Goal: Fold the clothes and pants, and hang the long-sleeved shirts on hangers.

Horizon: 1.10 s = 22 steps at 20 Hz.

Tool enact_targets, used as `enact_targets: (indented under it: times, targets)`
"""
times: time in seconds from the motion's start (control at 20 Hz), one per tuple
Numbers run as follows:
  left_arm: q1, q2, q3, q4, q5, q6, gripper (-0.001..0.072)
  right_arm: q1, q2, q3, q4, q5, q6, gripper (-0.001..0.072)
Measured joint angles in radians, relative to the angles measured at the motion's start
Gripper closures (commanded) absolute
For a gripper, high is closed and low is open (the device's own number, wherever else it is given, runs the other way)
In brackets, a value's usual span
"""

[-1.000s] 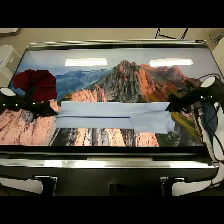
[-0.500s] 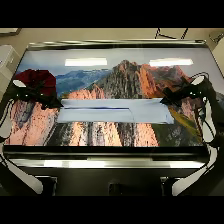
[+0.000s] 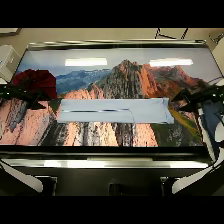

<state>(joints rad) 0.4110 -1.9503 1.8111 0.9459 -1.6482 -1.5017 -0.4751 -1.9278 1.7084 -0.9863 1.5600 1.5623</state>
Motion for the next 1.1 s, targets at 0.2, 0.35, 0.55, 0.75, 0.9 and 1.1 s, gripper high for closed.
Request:
enact_targets:
  times: [0.2, 0.35, 0.55, 0.75, 0.9, 1.1]
  targets:
    - [0.015, 0.076, 0.008, 0.007, -0.022, -0.02, 0.003, -0.041, -0.024, -0.092, 0.054, 0.008, -0.109, 0.0]
    - [-0.01, 0.118, 0.01, 0.006, -0.03, -0.025, 0.003, -0.05, -0.058, -0.12, 0.14, 0.008, -0.175, 0.0]
    - [-0.079, 0.15, 0.01, 0.006, -0.037, -0.026, 0.003, -0.021, -0.094, -0.133, 0.211, -0.002, -0.239, 0.0008]
    - [-0.175, 0.163, 0.01, 0.006, -0.037, -0.028, 0.0048, 0.042, -0.106, -0.136, 0.212, -0.069, -0.272, 0.057]
    - [-0.259, 0.169, 0.01, 0.007, -0.03, -0.028, 0.0298, 0.082, -0.089, -0.138, 0.182, -0.103, -0.256, 0.0675]
    - [-0.409, 0.171, -0.007, 0.007, 0.087, -0.008, 0.0665, 0.13, 0.027, -0.137, 0.196, -0.105, -0.223, 0.0677]
